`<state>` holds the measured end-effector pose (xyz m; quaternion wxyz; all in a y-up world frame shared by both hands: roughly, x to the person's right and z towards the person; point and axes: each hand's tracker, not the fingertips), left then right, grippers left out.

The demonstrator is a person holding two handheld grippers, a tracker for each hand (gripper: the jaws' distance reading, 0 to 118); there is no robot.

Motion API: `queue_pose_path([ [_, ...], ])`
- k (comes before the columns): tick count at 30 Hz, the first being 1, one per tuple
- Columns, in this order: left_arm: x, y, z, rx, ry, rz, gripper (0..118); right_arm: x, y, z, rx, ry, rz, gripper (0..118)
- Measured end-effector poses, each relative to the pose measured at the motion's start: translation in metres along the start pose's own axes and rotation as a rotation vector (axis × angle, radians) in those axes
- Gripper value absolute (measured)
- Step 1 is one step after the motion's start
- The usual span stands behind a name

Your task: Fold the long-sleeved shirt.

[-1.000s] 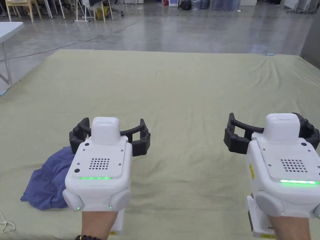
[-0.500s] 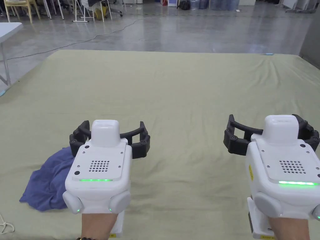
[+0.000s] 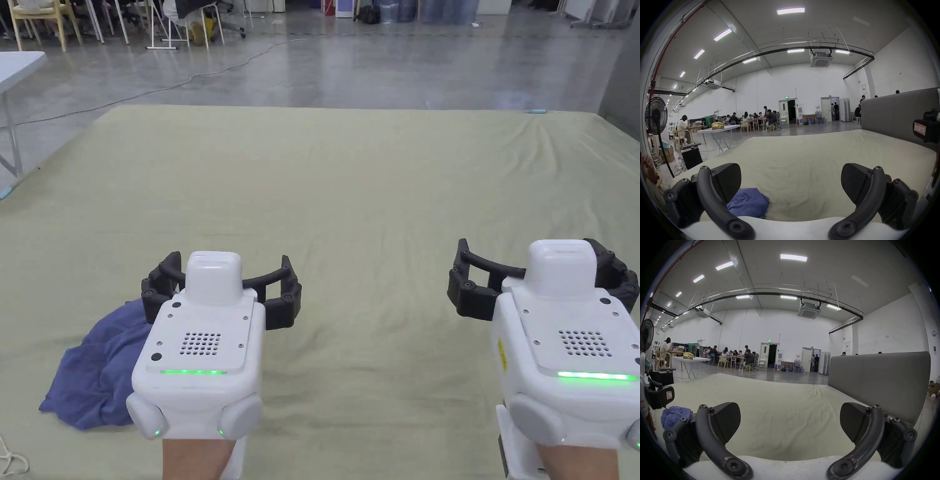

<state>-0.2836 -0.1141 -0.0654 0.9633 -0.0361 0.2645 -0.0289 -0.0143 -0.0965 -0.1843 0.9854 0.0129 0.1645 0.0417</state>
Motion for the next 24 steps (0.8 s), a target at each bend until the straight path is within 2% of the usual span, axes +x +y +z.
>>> queue_pose_path([
  [5,-0.003,0.003,-0.001,-0.010,-0.002,0.011,116,0.000,0.003,-0.002,-0.018,-0.001,0.002,118],
  [6,-0.002,0.006,0.003,-0.017,-0.001,0.025,107,0.002,0.005,0.000,-0.027,-0.003,-0.004,108],
  [7,-0.002,0.007,0.006,-0.012,-0.006,0.026,64,0.003,0.006,0.001,-0.035,0.001,-0.017,65],
  [8,-0.001,0.007,0.006,-0.010,-0.003,0.023,10,0.002,0.007,0.000,-0.045,-0.005,-0.022,4],
  [9,0.000,0.006,0.003,-0.042,0.050,-0.025,0,0.001,0.006,-0.005,-0.067,-0.028,-0.018,0],
  [10,-0.001,0.005,0.003,-0.027,0.064,-0.025,0,-0.004,-0.001,0.004,-0.069,-0.047,-0.003,0],
  [12,-0.009,0.006,0.003,-0.031,0.005,0.029,0,0.001,0.001,0.002,-0.061,-0.027,0.000,0],
  [14,-0.010,0.004,0.002,-0.031,0.038,0.029,0,-0.002,0.001,0.005,-0.049,-0.040,0.015,0],
  [18,-0.024,0.007,0.004,-0.030,0.077,0.036,0,-0.005,0.008,-0.002,-0.047,-0.012,-0.013,0],
  [21,-0.053,0.014,0.018,-0.021,0.168,0.048,0,-0.030,0.012,-0.012,-0.039,0.050,-0.019,0],
  [24,-0.092,0.016,0.038,-0.004,0.285,0.032,0,-0.075,0.018,-0.020,-0.040,0.166,-0.056,0],
])
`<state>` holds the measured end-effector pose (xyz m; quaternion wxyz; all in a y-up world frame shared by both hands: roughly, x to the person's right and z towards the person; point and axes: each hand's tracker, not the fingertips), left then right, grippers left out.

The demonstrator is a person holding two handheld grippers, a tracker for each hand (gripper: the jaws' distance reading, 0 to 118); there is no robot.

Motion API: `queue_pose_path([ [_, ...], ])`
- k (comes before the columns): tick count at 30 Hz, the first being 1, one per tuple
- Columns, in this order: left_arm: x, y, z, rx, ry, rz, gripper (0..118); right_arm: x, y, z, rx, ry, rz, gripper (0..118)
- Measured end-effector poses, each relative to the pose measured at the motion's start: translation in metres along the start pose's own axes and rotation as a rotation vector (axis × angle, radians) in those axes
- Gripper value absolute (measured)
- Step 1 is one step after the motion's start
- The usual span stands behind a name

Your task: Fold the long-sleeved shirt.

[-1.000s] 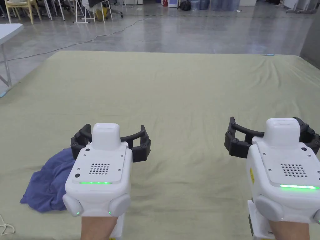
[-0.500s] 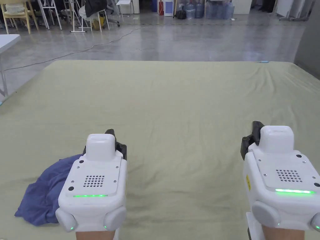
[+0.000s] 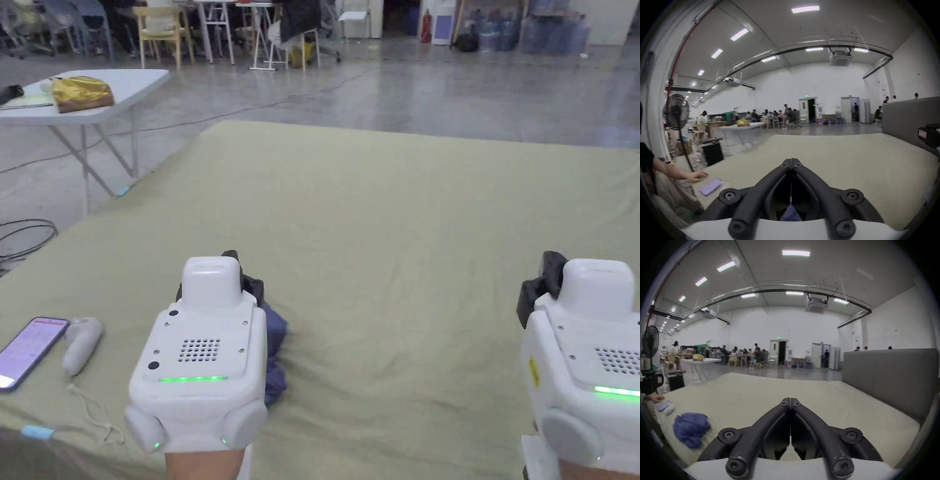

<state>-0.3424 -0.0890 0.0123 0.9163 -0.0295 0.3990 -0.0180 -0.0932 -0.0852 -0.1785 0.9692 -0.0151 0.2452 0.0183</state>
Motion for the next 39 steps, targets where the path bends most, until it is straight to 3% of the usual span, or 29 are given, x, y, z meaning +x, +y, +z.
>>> queue_pose_path([
  [4,-0.057,0.004,0.014,-0.025,0.141,0.030,0,-0.069,0.000,-0.003,0.018,0.189,0.002,0],
  [8,-0.080,0.001,0.017,-0.071,0.201,0.039,0,-0.108,-0.002,-0.003,0.004,0.261,0.005,0],
  [12,-0.077,0.003,-0.009,-0.225,0.124,0.024,0,-0.117,-0.003,-0.006,-0.001,0.288,0.001,0],
  [14,-0.076,0.003,-0.040,-0.371,0.074,0.016,0,-0.119,-0.003,-0.009,-0.004,0.297,-0.002,0],
  [16,-0.077,-0.002,-0.083,-0.585,-0.014,0.103,0,-0.122,-0.003,-0.014,-0.010,0.303,-0.001,0],
  [17,-0.078,-0.010,-0.102,-0.654,-0.058,0.164,19,-0.123,-0.005,-0.016,-0.014,0.306,-0.003,0],
  [18,-0.075,-0.016,-0.125,-0.721,-0.114,0.195,47,-0.125,-0.006,-0.018,-0.020,0.312,-0.004,0],
  [19,-0.074,-0.028,-0.143,-0.778,-0.174,0.226,86,-0.126,-0.008,-0.020,-0.028,0.320,-0.006,0],
  [20,-0.073,-0.039,-0.159,-0.816,-0.215,0.257,103,-0.129,-0.011,-0.019,-0.032,0.326,-0.004,0],
  [21,-0.069,-0.050,-0.172,-0.848,-0.220,0.244,107,-0.131,-0.014,-0.020,-0.035,0.332,-0.001,0],
  [22,-0.063,-0.060,-0.183,-0.853,-0.209,0.246,107,-0.133,-0.019,-0.022,-0.041,0.337,0.009,0],
  [25,-0.050,-0.085,-0.214,-0.916,-0.141,0.073,107,-0.139,-0.029,-0.028,-0.075,0.354,0.055,0],
  [27,-0.048,-0.103,-0.228,-0.950,-0.156,0.083,105,-0.142,-0.036,-0.033,-0.089,0.354,0.072,0],
  [28,-0.047,-0.112,-0.235,-0.985,-0.149,0.090,95,-0.144,-0.038,-0.036,-0.097,0.351,0.076,0],
  [29,-0.046,-0.119,-0.241,-1.029,-0.127,0.110,76,-0.145,-0.041,-0.039,-0.103,0.348,0.076,0],
  [31,-0.046,-0.126,-0.241,-1.087,-0.173,0.174,25,-0.146,-0.044,-0.044,-0.123,0.343,0.075,0],
  [32,-0.047,-0.121,-0.236,-1.024,-0.210,0.210,22,-0.146,-0.045,-0.046,-0.132,0.344,0.078,0],
  [33,-0.044,-0.113,-0.230,-0.961,-0.165,0.149,21,-0.145,-0.046,-0.046,-0.136,0.344,0.084,0],
  [36,-0.044,-0.096,-0.212,-0.942,-0.193,0.105,20,-0.142,-0.047,-0.045,-0.133,0.327,0.094,0],
  [39,-0.044,-0.081,-0.204,-0.892,-0.255,0.126,19,-0.132,-0.046,-0.043,-0.141,0.305,0.054,0],
])
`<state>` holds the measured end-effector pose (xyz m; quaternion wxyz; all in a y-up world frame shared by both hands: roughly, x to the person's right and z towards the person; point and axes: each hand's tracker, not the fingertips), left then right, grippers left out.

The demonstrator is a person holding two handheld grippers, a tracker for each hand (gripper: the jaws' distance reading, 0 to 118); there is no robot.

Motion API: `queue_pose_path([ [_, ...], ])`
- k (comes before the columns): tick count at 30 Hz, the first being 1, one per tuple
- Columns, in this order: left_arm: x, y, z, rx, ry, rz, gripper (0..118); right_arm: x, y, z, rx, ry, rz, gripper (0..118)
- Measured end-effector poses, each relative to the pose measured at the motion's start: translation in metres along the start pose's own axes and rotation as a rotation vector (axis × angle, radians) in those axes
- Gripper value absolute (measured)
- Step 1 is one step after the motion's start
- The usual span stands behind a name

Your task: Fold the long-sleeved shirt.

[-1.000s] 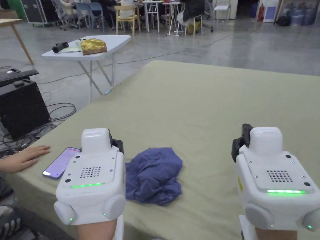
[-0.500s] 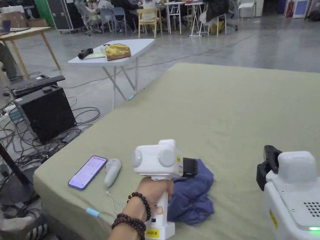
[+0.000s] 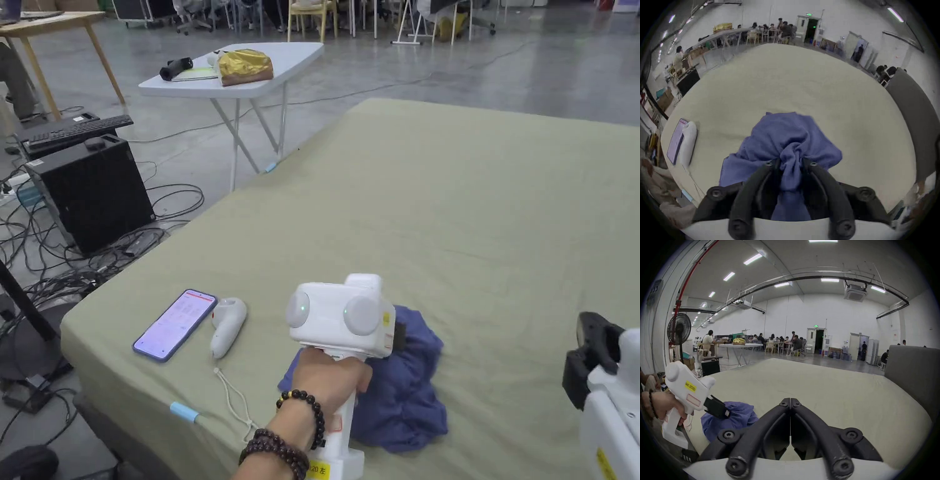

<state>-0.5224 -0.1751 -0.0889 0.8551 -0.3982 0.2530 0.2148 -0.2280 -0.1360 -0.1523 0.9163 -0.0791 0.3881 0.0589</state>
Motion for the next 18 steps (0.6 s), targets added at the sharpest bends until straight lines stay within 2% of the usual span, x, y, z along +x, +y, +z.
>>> queue_pose_path([
  [6,0.066,0.028,0.042,0.143,-0.112,-0.092,18,0.037,0.006,0.025,0.034,-0.069,-0.047,0],
  [7,0.082,0.036,0.045,0.145,-0.129,-0.107,16,0.046,0.008,0.028,0.034,-0.092,-0.050,0],
  [8,0.100,0.043,0.047,0.153,-0.145,-0.118,8,0.055,0.010,0.031,0.032,-0.112,-0.054,0],
  [13,0.224,0.068,0.044,0.188,-0.269,-0.285,5,0.110,0.019,0.067,0.080,-0.233,-0.098,0],
  [18,0.374,0.054,-0.001,0.109,-0.425,-0.406,4,0.176,0.015,0.105,0.072,-0.399,-0.086,0],
])
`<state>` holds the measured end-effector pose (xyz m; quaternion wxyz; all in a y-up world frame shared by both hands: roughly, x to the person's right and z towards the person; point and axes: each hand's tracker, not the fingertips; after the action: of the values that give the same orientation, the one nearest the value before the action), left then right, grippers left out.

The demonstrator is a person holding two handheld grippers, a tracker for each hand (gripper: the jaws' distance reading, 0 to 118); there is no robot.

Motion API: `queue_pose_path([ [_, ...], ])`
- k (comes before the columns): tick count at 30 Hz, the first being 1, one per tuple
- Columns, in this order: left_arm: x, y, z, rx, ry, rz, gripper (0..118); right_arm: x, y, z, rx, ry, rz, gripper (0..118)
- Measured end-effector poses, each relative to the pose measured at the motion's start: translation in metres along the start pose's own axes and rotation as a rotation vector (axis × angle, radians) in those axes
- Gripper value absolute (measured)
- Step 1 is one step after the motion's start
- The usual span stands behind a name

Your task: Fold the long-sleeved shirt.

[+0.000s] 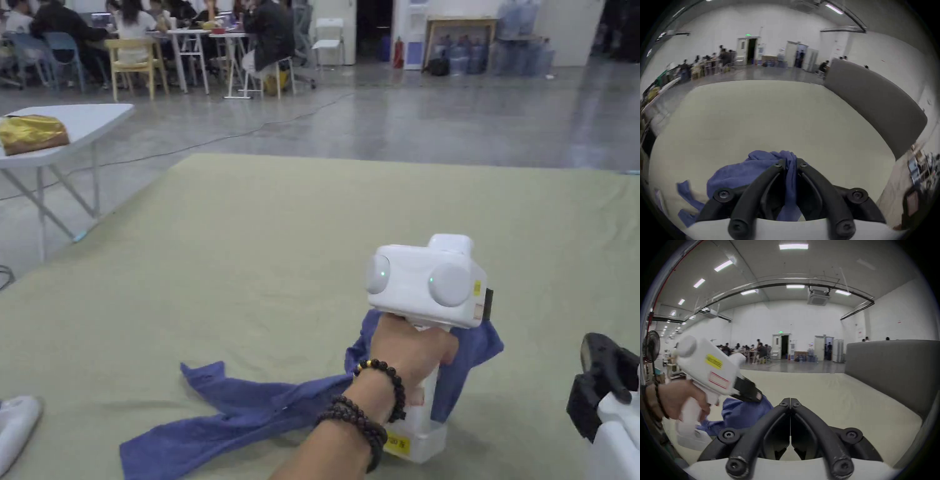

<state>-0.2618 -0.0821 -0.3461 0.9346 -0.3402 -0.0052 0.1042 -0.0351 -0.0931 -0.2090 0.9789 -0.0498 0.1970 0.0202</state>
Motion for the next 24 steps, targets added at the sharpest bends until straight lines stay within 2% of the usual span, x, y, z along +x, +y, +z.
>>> queue_pose_path([
  [4,0.088,-0.018,-0.086,-0.108,-0.132,-0.042,4,0.060,-0.007,0.007,-0.025,-0.149,-0.026,0],
  [7,0.136,-0.048,-0.129,-0.165,-0.185,-0.103,4,0.089,-0.013,0.011,-0.061,-0.227,-0.039,0],
  [10,0.147,-0.067,-0.138,-0.200,-0.166,-0.024,4,0.100,-0.021,0.015,-0.069,-0.287,-0.007,0],
  [11,0.141,-0.070,-0.131,-0.165,-0.151,-0.007,14,0.101,-0.023,0.016,-0.066,-0.279,-0.006,0],
  [12,0.131,-0.073,-0.120,-0.111,-0.190,0.015,40,0.102,-0.024,0.018,-0.069,-0.271,-0.006,0],
  [13,0.112,-0.069,-0.111,-0.055,-0.192,0.027,90,0.101,-0.023,0.018,-0.081,-0.262,-0.008,0],
  [14,0.100,-0.068,-0.093,-0.010,-0.164,0.033,108,0.098,-0.022,0.017,-0.104,-0.260,-0.014,0],
  [15,0.088,-0.069,-0.071,0.053,-0.137,0.044,113,0.094,-0.021,0.016,-0.124,-0.247,-0.023,0],
  [18,0.040,-0.087,0.013,0.198,-0.081,0.108,113,0.082,-0.019,0.017,-0.126,-0.163,-0.067,0],
  [21,0.003,-0.125,0.086,0.262,0.088,0.149,111,0.066,-0.015,0.021,-0.138,-0.149,-0.066,0],
  [22,-0.008,-0.142,0.111,0.260,0.119,0.160,101,0.060,-0.014,0.024,-0.139,-0.135,-0.066,0],
  [23,-0.017,-0.157,0.131,0.290,0.133,0.173,79,0.056,-0.014,0.027,-0.139,-0.123,-0.067,0],
  [24,-0.027,-0.174,0.152,0.308,0.125,0.188,42,0.052,-0.015,0.030,-0.141,-0.112,-0.068,0],
])
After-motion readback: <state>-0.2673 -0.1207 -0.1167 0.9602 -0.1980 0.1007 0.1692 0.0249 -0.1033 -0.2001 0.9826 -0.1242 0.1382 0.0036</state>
